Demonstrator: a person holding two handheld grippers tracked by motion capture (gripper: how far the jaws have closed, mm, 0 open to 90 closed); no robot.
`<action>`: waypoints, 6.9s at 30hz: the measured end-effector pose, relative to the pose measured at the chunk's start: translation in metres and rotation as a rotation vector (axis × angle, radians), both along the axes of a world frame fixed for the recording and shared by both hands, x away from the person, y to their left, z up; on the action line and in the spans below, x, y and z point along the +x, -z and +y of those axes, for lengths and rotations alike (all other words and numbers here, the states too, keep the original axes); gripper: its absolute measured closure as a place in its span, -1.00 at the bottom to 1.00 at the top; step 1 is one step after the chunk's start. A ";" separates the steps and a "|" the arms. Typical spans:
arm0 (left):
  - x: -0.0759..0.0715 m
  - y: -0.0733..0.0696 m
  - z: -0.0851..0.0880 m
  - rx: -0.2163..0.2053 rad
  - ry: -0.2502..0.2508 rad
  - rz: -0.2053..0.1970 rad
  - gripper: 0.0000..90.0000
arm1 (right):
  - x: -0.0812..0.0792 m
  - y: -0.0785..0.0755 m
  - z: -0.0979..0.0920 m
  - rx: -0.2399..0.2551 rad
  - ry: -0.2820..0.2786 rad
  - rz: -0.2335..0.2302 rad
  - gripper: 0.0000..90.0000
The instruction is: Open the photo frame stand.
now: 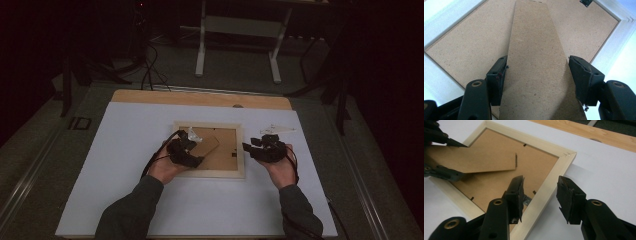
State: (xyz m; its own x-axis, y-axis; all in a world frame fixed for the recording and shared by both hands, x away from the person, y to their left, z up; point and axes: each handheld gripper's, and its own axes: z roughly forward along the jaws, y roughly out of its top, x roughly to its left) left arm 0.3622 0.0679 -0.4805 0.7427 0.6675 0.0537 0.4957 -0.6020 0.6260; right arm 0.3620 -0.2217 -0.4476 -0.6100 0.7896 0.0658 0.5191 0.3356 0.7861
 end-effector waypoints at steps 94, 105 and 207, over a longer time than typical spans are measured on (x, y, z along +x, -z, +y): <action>-0.050 -0.009 -0.007 0.074 0.040 -0.321 -0.15 | 0.061 0.015 0.009 0.088 0.013 0.254 0.05; -0.048 -0.008 -0.006 0.069 0.047 -0.323 -0.15 | 0.062 0.015 0.003 0.101 0.009 0.279 0.20; -0.002 -0.015 0.003 -0.213 -0.011 0.038 0.47 | 0.045 -0.016 0.004 0.111 0.081 0.005 0.38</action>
